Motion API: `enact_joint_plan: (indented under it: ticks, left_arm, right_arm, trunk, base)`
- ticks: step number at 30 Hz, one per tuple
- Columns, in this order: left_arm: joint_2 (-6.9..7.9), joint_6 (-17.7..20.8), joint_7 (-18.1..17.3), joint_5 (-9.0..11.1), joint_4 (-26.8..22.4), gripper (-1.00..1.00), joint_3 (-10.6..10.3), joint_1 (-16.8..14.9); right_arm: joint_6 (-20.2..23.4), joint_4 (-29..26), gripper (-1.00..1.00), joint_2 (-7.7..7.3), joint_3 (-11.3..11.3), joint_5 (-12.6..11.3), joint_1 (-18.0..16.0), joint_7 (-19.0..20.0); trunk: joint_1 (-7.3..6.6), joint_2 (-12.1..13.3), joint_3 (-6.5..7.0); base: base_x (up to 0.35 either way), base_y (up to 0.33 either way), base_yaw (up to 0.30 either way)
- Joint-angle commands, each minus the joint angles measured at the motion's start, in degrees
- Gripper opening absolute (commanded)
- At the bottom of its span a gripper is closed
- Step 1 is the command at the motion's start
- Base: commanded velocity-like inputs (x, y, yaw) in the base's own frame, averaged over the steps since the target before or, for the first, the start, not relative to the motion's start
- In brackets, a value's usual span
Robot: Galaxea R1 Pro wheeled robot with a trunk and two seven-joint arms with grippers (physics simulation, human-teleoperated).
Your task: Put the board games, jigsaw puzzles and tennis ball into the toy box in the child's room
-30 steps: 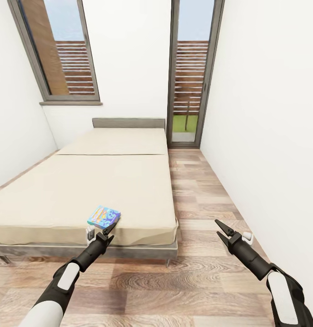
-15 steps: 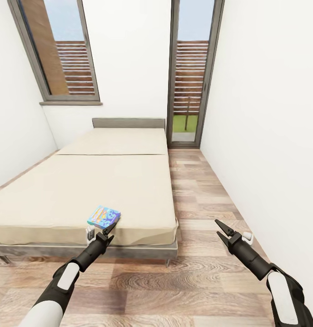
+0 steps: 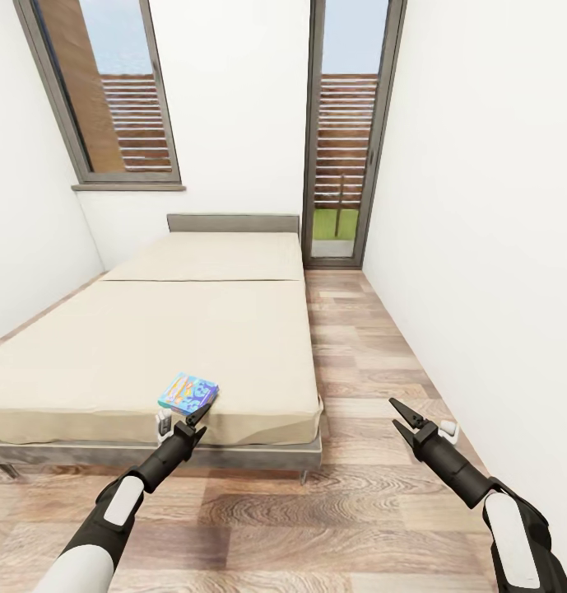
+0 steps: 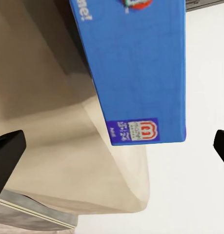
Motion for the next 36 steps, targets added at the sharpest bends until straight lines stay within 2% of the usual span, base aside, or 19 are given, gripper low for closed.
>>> enact_joint_plan:
  ticks: [1, 16, 36]
  left_arm:
    - [-0.05, -0.1, -0.1, 0.9, 0.0, 1.00, 0.4, -0.3]
    - [-0.01, -0.1, -0.1, 0.9, 0.0, 1.00, 0.3, -0.3]
    - [-0.03, -0.1, 0.1, 0.9, 0.0, 1.00, 0.3, -0.3]
  right_arm:
    - [0.4, 0.0, 1.00, 0.05, -0.2, -0.1, -0.1, 0.1]
    - [0.4, -0.1, 1.00, 0.05, -0.2, -0.1, -0.1, 0.1]
    - [0.4, -0.1, 1.00, 0.04, -0.2, -0.1, -0.1, 0.1]
  trunk:
    - [-0.01, 0.0, -0.04]
    - [-0.01, 0.0, -0.04]
    - [-0.01, 0.0, -0.04]
  base:
    - [-0.037, 0.000, 0.000]
    - [-0.010, 0.000, 0.000]
    - [-0.076, 0.000, 0.000]
